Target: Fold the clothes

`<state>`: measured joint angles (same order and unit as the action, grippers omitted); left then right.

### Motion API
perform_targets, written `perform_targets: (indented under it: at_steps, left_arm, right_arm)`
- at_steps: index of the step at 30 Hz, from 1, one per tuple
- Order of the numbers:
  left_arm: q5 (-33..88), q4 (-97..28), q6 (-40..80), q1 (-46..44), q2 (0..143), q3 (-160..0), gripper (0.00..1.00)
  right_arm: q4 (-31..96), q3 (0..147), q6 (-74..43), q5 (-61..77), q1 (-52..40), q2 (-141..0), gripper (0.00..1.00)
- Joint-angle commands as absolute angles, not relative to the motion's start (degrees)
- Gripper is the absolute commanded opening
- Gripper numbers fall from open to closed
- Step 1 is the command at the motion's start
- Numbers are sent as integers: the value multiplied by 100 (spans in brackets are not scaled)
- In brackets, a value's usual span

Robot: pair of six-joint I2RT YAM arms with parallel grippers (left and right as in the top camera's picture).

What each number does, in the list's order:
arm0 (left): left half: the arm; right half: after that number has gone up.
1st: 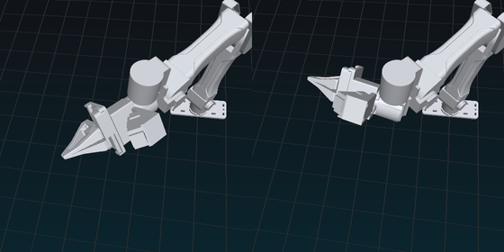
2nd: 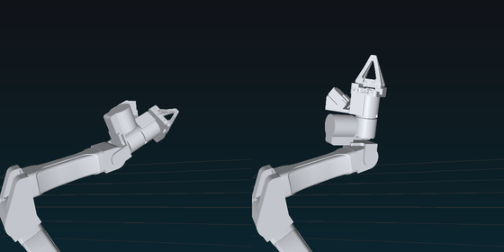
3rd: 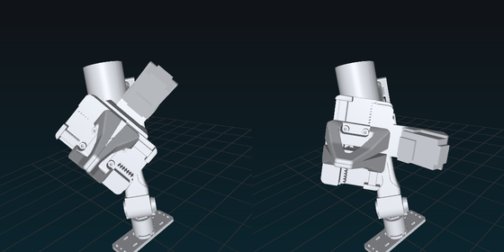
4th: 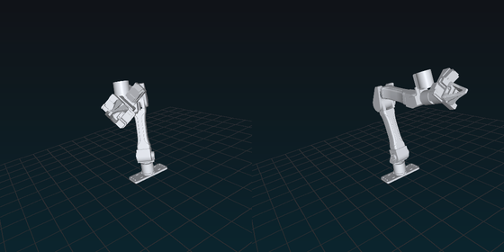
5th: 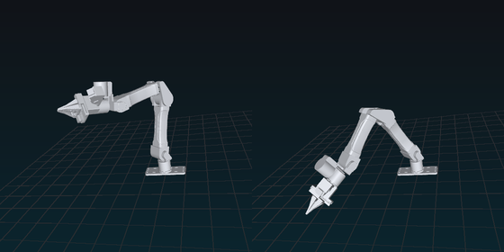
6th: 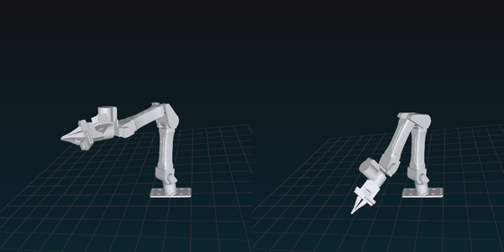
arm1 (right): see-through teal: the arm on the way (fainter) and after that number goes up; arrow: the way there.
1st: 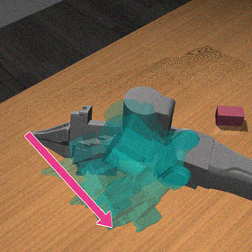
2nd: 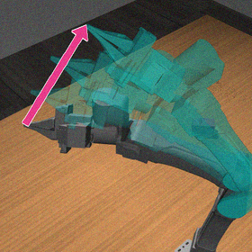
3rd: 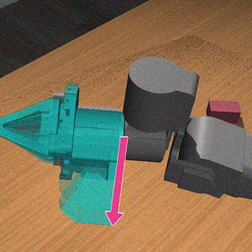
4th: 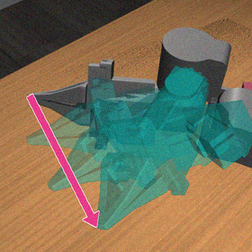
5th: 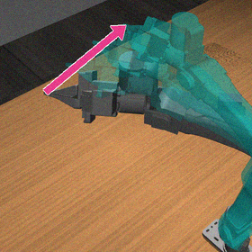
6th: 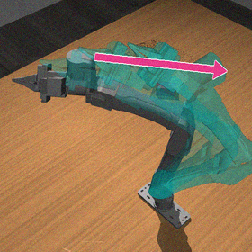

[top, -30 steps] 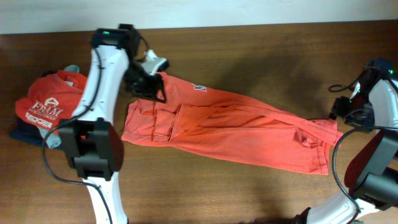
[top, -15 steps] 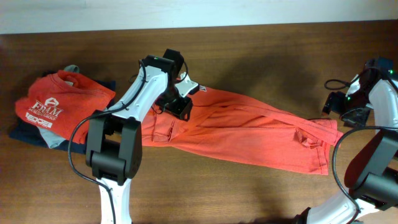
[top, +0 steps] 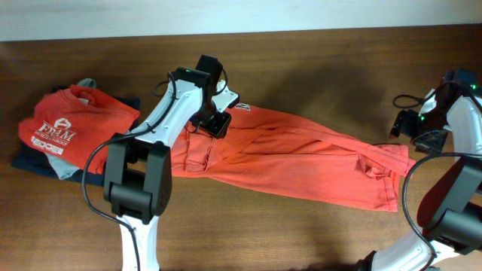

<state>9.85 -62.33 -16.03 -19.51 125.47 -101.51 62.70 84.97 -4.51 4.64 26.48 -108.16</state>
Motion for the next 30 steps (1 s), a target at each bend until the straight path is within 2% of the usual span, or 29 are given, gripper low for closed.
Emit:
perform_targets:
  at_steps: [1,4,9,10,11,12,13,18,20,21,27,30]
  left_arm:
    - [1114,-6285,-1575,-2058,12591,-10123,29]
    - [1114,-6364,-1579,-2099,12591,-10123,16]
    - [1114,-6569,-1656,-2084,12589,-10132,11]
    - [1114,-6606,-1691,-2078,12589,-10132,13]
    - [1114,-6624,-1747,-2078,12589,-10130,22]
    - [1109,-6622,-1763,-2080,12589,-10130,38]
    - [1111,-6600,-1767,-2080,12589,-10130,46]
    - [1111,-6407,-1765,-2086,12595,-10127,50]
    - [1114,-6359,-1767,-2093,12610,-10127,49]
    - [1116,-6340,-1767,-2102,12643,-10127,43]
    - [1116,-6381,-1765,-2130,12803,-10116,35]
    - [1111,-6386,-1767,-2167,12860,-10116,23]
  right_arm:
    - [6248,8558,-473,541,2674,-10707,77]
    - [6235,8558,-473,539,2674,-10707,77]
    - [6213,8558,-473,539,2674,-10707,77]
    - [6213,8558,-475,541,2674,-10707,77]
    - [6211,8558,-473,541,2674,-10707,77]
    - [6211,8558,-473,541,2674,-10707,77]
    - [6208,8558,-475,539,2674,-10707,77]
    - [6208,8558,-475,539,2674,-10707,77]
    - [6208,8558,-473,539,2674,-10707,77]
    - [6208,8558,-475,539,2674,-10707,77]
    - [6211,8558,-475,541,2674,-10707,75]
    - [6213,8558,-475,541,2674,-10707,74]
